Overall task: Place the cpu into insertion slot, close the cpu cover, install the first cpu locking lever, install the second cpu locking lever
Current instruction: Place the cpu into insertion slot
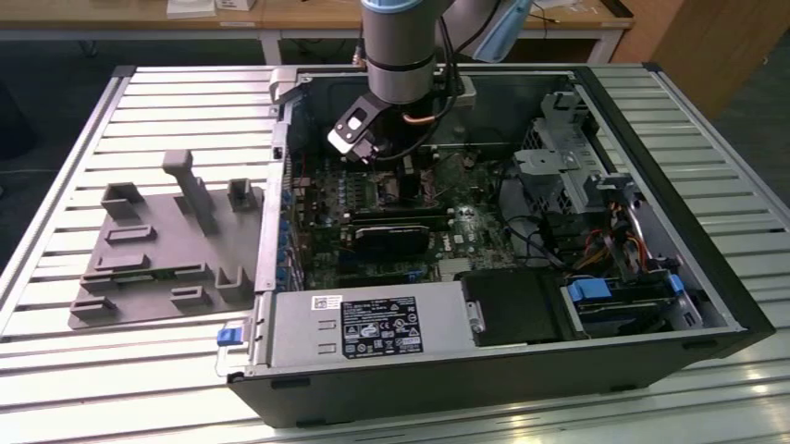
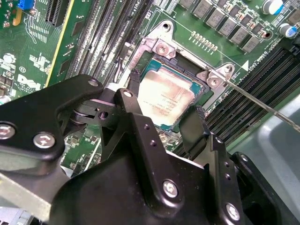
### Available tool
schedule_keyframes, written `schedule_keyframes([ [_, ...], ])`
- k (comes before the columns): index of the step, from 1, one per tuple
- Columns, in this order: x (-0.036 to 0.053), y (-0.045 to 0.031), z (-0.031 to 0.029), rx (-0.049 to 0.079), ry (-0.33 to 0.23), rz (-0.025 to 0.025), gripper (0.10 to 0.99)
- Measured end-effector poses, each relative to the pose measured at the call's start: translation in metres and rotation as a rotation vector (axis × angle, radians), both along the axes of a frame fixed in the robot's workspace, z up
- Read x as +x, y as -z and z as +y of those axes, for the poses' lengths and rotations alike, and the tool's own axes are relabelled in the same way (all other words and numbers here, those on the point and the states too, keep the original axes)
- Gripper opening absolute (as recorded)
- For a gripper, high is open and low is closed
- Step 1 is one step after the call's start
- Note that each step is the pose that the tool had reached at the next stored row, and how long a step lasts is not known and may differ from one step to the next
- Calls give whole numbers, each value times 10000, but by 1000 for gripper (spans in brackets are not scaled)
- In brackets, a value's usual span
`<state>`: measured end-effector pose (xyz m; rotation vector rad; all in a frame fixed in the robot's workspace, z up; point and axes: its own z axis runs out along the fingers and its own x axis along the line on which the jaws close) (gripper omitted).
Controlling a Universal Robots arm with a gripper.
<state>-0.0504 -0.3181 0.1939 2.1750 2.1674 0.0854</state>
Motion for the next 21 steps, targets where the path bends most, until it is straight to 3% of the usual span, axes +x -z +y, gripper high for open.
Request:
schedule_keyframes([
  [2,0,1,0,1,0,0,596],
  [3,0,0,0,-2,0,2,533],
  [21,0,0,0,81,0,0,529],
])
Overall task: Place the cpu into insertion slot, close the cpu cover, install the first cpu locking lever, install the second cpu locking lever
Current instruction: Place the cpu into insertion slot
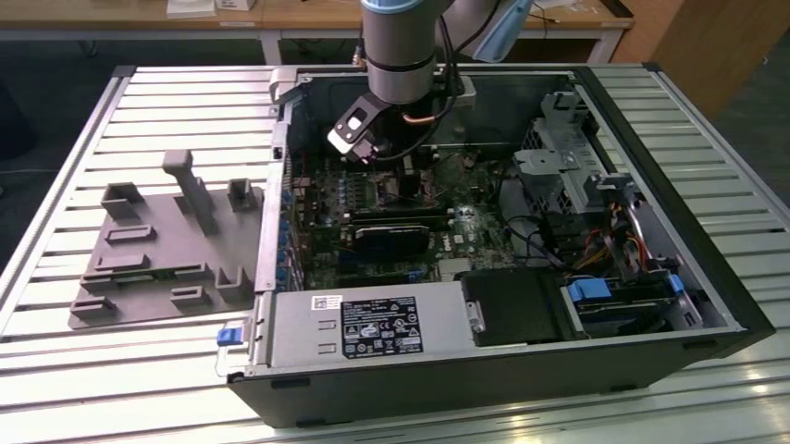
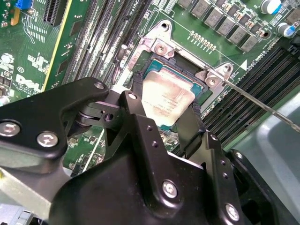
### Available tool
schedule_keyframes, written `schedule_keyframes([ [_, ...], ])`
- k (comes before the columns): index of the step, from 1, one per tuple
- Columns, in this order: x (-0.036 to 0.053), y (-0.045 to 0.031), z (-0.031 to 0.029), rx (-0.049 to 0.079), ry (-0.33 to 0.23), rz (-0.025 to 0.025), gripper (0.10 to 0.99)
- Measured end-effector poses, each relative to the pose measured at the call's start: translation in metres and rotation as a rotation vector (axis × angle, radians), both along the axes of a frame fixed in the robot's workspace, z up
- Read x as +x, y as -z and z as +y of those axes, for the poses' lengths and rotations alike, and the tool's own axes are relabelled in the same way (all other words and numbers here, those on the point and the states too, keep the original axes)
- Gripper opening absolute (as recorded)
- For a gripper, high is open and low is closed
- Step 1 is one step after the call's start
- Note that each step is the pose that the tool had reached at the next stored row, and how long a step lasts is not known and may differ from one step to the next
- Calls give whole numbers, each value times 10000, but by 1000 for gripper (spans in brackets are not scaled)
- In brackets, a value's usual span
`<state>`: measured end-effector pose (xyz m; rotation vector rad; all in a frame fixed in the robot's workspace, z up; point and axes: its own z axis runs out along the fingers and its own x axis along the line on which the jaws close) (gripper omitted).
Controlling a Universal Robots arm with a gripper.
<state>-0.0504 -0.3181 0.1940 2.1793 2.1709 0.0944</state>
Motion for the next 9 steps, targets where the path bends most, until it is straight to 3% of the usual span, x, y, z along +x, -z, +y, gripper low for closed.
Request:
schedule_keyframes([
  [9,1,-23,0,1,9,-1,529],
])
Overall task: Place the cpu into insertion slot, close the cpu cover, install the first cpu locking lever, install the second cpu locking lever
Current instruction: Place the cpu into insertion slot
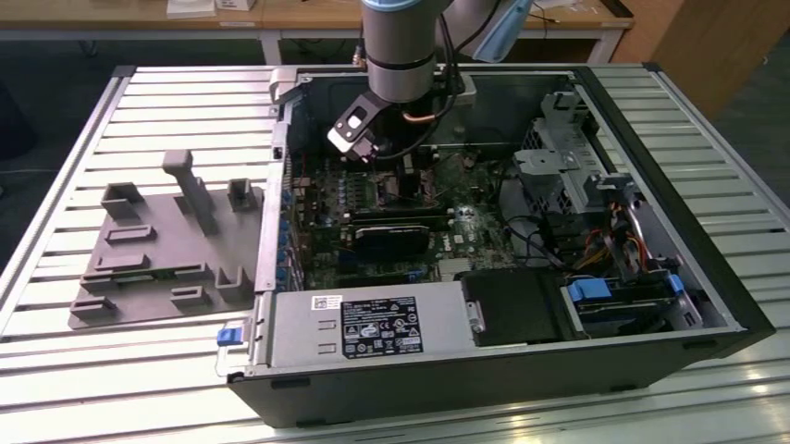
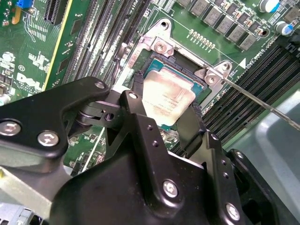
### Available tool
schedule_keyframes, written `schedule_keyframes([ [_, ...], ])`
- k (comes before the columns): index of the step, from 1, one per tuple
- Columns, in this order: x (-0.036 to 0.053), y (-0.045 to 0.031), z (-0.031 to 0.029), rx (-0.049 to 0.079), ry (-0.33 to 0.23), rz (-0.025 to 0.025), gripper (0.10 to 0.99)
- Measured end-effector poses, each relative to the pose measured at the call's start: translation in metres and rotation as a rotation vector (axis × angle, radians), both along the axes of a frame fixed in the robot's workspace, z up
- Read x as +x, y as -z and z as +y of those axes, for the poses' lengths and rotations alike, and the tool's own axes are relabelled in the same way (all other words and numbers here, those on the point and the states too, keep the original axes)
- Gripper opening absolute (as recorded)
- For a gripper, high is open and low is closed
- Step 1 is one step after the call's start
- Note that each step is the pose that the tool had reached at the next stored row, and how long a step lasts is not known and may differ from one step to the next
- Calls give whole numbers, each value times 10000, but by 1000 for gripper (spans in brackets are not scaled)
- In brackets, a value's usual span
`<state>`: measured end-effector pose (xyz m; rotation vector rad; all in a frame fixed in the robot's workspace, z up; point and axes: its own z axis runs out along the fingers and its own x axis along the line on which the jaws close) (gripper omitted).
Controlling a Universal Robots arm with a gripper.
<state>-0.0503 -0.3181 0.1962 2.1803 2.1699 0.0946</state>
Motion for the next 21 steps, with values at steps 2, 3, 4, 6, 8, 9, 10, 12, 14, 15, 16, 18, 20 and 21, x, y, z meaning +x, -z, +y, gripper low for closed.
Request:
schedule_keyframes([
  [2,1,6,0,0,18,1,529],
  [3,2,12,0,-1,27,1,529],
  [4,2,17,0,-1,36,1,529],
  [6,1,23,-1,-4,45,4,529],
  [8,1,26,-1,-3,47,4,529],
  [9,1,27,-1,0,47,4,529],
  [10,2,29,0,1,47,3,529],
  [12,2,30,-1,2,46,3,529],
  [14,2,31,0,2,47,3,529],
  [15,2,32,0,3,47,2,529],
  [16,2,32,0,4,46,1,529],
  [18,2,32,0,3,46,2,529],
  [20,4,38,2,17,45,-9,541],
  [21,4,37,2,13,46,-6,541],
])
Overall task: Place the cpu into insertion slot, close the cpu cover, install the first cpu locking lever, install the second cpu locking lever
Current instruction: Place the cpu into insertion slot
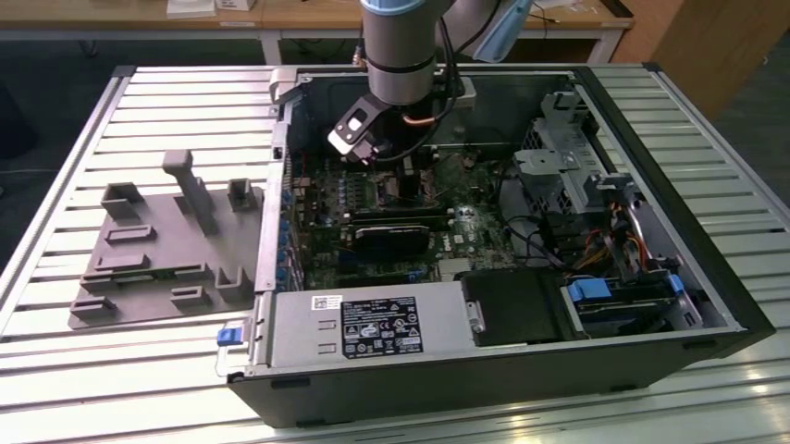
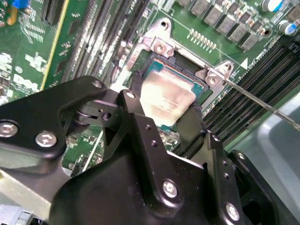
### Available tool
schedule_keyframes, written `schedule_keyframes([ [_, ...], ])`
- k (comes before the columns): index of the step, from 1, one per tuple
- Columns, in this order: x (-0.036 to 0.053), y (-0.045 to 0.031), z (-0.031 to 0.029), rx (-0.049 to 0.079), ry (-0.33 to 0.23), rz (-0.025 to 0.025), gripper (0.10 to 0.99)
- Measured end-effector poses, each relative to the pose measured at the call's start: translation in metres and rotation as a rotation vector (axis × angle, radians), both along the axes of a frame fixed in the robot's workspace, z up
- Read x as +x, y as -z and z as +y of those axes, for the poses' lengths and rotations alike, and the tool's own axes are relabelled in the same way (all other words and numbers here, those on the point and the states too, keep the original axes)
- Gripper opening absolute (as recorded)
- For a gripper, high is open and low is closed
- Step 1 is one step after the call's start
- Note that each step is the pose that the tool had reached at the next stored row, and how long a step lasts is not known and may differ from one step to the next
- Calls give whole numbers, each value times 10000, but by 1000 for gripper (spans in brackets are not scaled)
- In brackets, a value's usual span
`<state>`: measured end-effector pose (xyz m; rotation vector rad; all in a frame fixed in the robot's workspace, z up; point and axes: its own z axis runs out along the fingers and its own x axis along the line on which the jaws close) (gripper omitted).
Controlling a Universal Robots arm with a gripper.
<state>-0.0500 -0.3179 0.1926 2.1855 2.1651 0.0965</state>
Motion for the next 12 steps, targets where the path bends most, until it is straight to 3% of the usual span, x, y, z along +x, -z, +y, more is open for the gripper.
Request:
schedule_keyframes([
  [1,-1,-1,-1,-3,0,2,604],
  [7,-2,-9,-2,-10,0,7,604],
  [12,-2,-91,-2,-8,1,6,604],
])
